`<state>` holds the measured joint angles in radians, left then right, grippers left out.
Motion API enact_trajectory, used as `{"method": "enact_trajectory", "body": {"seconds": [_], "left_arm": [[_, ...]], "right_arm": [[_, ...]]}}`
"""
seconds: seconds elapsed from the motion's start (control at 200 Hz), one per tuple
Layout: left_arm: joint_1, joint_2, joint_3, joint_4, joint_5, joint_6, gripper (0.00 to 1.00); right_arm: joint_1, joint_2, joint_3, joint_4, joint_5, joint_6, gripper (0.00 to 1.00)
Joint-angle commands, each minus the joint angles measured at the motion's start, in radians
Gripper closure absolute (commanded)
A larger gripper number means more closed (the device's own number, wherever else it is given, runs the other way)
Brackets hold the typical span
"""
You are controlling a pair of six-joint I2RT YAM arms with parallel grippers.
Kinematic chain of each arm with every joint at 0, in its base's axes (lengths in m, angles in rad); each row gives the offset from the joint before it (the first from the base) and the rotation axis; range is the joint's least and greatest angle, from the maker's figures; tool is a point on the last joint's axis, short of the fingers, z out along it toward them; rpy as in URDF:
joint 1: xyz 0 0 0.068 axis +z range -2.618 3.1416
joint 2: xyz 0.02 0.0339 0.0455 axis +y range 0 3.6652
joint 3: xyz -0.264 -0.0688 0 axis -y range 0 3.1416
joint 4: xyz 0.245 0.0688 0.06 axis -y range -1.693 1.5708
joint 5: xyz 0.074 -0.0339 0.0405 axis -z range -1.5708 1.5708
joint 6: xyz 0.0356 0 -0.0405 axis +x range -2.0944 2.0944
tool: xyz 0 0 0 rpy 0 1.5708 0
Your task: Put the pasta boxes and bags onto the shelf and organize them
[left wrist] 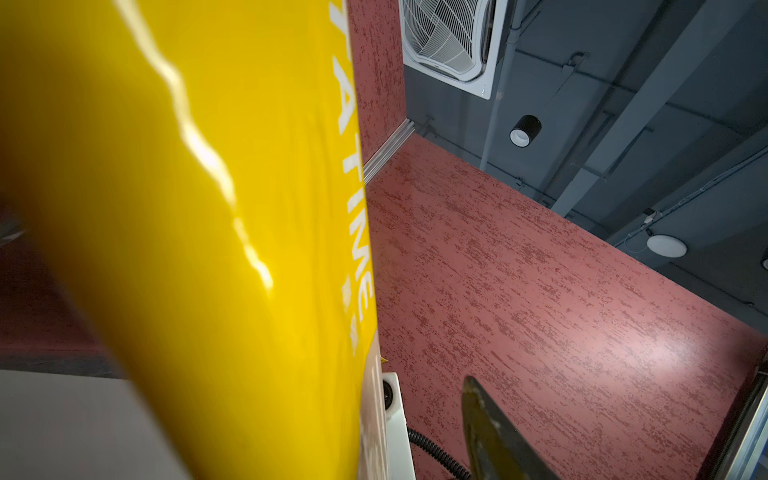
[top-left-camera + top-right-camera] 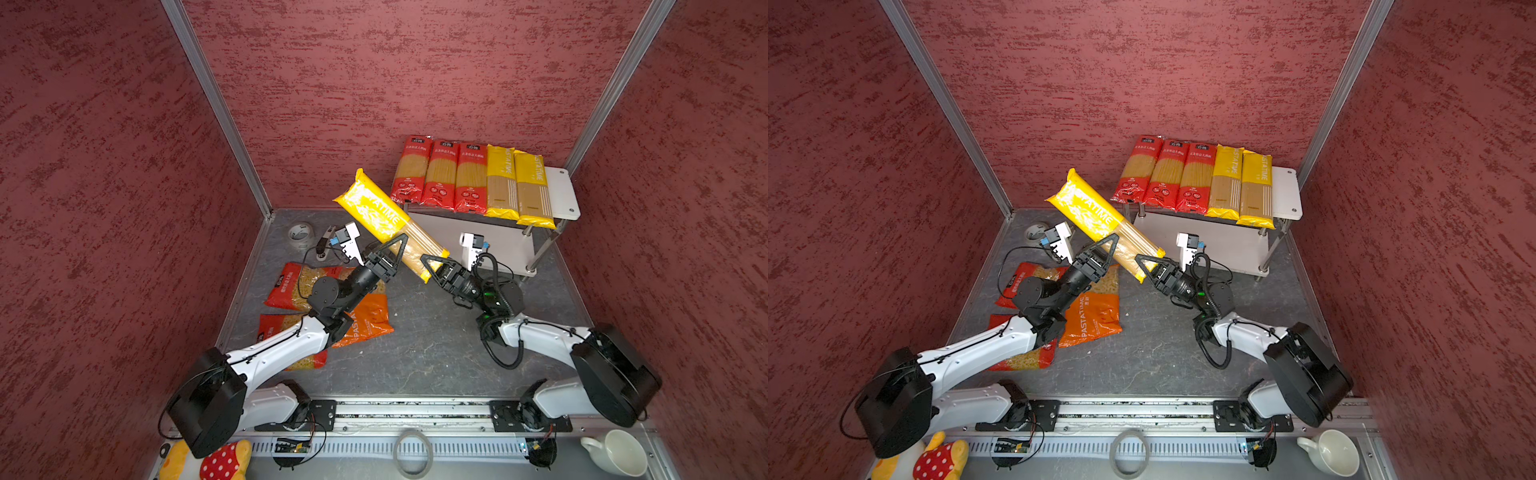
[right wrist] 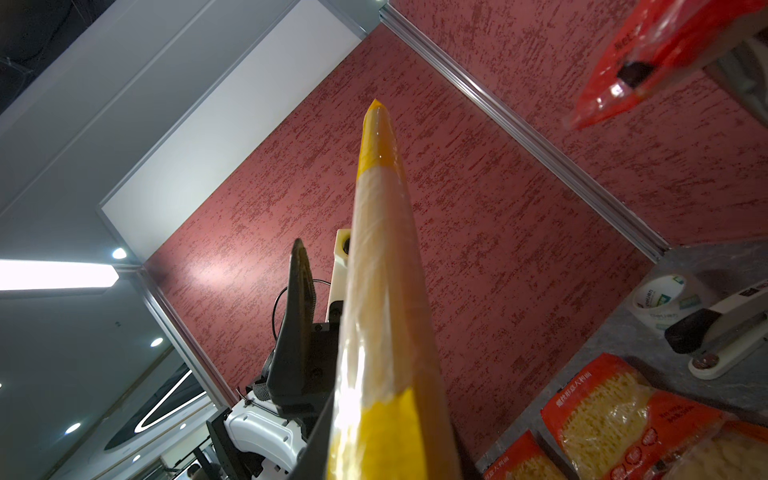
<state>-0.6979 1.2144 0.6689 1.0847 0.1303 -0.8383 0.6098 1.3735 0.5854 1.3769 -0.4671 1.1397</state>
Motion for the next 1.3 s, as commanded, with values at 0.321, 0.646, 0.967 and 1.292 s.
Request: {"method": "enact_trajectory", "body": {"seconds": [0.321,0.646,0.967,1.292], "left_arm": [[-0.037,-0.023,0.028,-0.002,0.034,0.071,0.22],[-0.114,-0.008,0.022,-0.348,-0.015,0.232,0.22],[-0.165,0.11,0.031,-0.414,0.007,0.275,0.22],[-0.166,0.133,0.023,-0.414,0.027,0.293,0.22]], "right_arm": [[-0.125,-0.165,0.238,-0.116,0.089,-0.025,1.0],[-0.414,-0.302,0.458,-0.616,0.097,-0.049,1.0],[-0.795,-0.451,0.493,-0.948,0.176,0.03,1.0],[-0.899,-0.429,0.516,-1.12,0.36,0.028,1.0]]}}
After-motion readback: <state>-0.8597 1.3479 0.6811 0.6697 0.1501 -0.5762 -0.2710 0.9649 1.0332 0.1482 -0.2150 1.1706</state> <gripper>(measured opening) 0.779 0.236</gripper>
